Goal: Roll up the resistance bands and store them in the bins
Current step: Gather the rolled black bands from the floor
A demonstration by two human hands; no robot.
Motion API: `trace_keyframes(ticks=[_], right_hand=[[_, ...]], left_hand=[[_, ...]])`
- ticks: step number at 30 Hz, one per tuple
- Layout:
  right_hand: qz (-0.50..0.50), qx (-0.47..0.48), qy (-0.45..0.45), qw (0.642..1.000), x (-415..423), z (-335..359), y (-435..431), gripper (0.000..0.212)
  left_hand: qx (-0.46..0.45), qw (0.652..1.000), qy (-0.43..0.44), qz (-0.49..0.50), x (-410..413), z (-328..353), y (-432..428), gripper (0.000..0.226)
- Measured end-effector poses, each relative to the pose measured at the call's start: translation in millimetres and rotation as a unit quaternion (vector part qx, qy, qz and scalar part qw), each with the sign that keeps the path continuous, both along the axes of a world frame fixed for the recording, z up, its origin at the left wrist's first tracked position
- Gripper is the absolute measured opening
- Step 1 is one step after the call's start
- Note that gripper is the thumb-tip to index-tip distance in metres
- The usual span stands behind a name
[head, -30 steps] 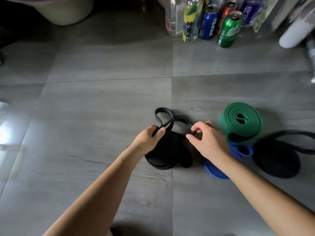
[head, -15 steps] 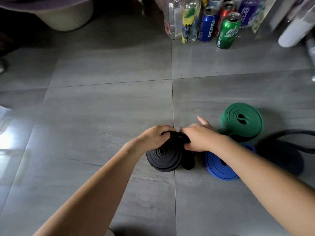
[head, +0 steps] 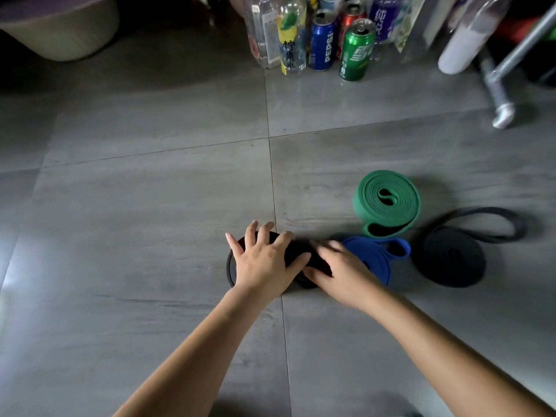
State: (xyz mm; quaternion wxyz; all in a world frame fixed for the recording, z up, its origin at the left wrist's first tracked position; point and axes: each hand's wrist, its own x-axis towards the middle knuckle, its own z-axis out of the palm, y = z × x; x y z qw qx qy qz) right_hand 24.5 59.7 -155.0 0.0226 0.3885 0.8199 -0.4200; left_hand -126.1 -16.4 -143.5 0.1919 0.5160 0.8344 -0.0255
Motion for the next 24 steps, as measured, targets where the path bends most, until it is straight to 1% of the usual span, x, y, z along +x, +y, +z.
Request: trace_keyframes(ticks=[2,5,7,8,10,13,15,17,19,22,24], right_hand=[[-0.045,0.021,0.023,0.999,22.3,3.5,7.1,0.053],[-0.163,0.050,0.044,0.984,72.1,7.8,24.4,0.050],[-0.223,0.083,0.008,0.971,111.2,7.4,42.5,0.057],[-0.234,0.097,-0.026,0.967,130.1,5.8,53.5,0.064],[-0.229,0.103,-0.094,0.963,160.8,2.3,76.4,0.076],[-0.226,0.118,-0.131,0.958,180.8,-2.1,105.6,0.080],[-0.188,0.128,-0.188,0.956,184.2,-4.0,119.9,0.091],[-0.122,0.143,-0.249,0.950,184.7,-5.5,128.8,0.109],[-0.049,0.176,-0.285,0.941,185.4,-7.2,137.4,0.124],[0.059,0.213,-0.341,0.913,183.8,-6.2,151.6,0.132],[0.080,0.231,-0.379,0.892,181.2,-4.3,155.4,0.133]], left_hand=[[0.012,0.999,0.035,-0.006,1.6,-1.3,-1.8,0.054],[0.058,0.997,0.044,-0.004,0.2,-3.5,-7.0,0.055],[0.069,0.997,0.027,0.018,-0.7,-4.4,-6.2,0.059],[0.071,0.997,0.013,0.042,-0.2,-4.6,-2.8,0.059],[0.069,0.993,-0.014,0.093,2.3,-5.4,8.1,0.051],[0.061,0.990,-0.023,0.128,6.1,-6.1,18.7,0.044],[0.063,0.990,-0.016,0.126,7.7,-5.9,16.9,0.040],[0.070,0.991,-0.011,0.109,7.7,-5.5,11.5,0.036],[0.077,0.992,-0.014,0.095,6.5,-4.5,7.9,0.032],[0.073,0.993,-0.014,0.090,5.4,-3.0,8.4,0.029],[0.066,0.993,-0.013,0.092,5.7,-2.0,9.8,0.028]])
